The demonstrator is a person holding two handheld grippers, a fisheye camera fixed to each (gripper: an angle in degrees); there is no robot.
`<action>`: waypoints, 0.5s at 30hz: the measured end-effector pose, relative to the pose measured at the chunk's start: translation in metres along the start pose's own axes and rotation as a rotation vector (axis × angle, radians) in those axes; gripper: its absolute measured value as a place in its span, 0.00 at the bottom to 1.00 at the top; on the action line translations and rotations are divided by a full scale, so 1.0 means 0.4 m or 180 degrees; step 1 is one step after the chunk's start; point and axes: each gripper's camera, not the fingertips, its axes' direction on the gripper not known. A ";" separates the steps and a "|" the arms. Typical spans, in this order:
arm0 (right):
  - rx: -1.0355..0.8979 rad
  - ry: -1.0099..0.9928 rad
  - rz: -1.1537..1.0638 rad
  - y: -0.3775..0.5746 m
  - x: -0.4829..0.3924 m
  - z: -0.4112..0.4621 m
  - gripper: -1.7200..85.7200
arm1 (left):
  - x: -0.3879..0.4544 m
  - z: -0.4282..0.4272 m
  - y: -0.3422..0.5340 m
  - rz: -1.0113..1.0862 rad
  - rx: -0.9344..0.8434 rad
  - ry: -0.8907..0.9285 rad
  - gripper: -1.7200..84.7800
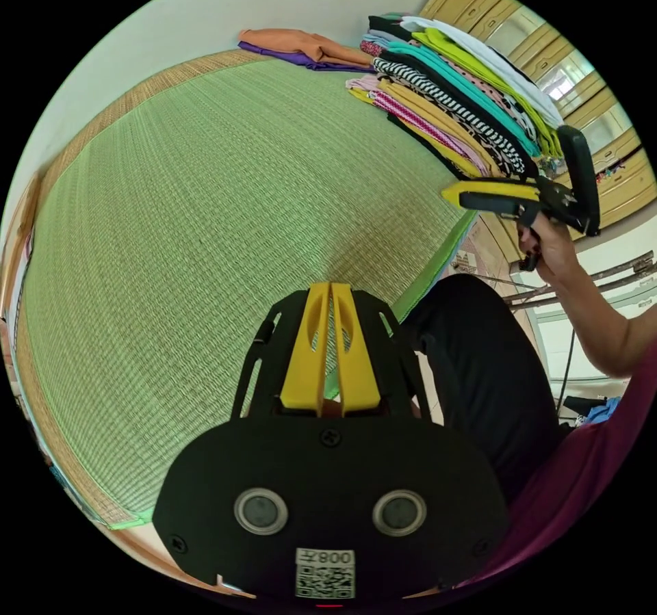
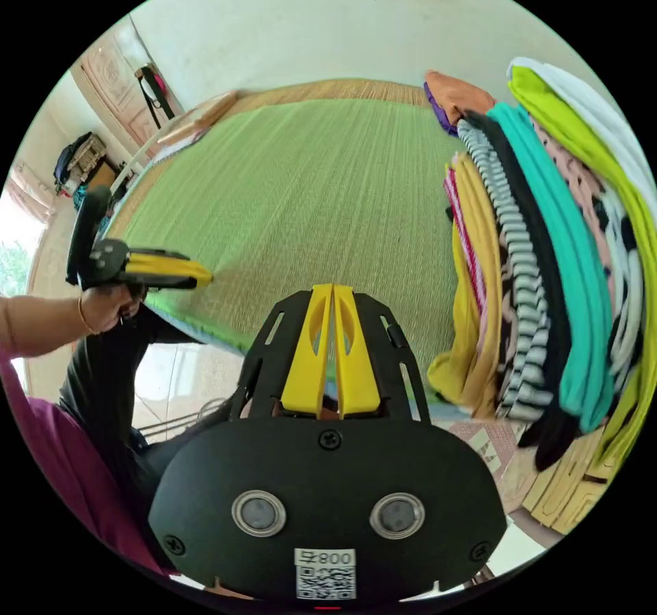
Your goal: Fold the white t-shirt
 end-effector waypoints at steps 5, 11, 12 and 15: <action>0.0798 0.0206 0.0114 -0.324 0.110 -0.021 0.08 | -0.024 -0.014 0.056 0.0180 0.0068 -0.0058 0.02; 0.1019 0.0637 0.0862 -0.653 0.344 0.054 0.11 | -0.087 -0.035 0.112 0.0291 0.0088 0.0086 0.02; 0.1000 0.0590 0.0950 -0.671 0.376 0.065 0.11 | -0.102 -0.039 0.122 0.0319 0.0092 0.0134 0.02; 0.1000 0.0107 0.1458 -0.706 0.543 0.106 0.12 | -0.137 -0.050 0.146 0.0397 0.0117 0.0220 0.02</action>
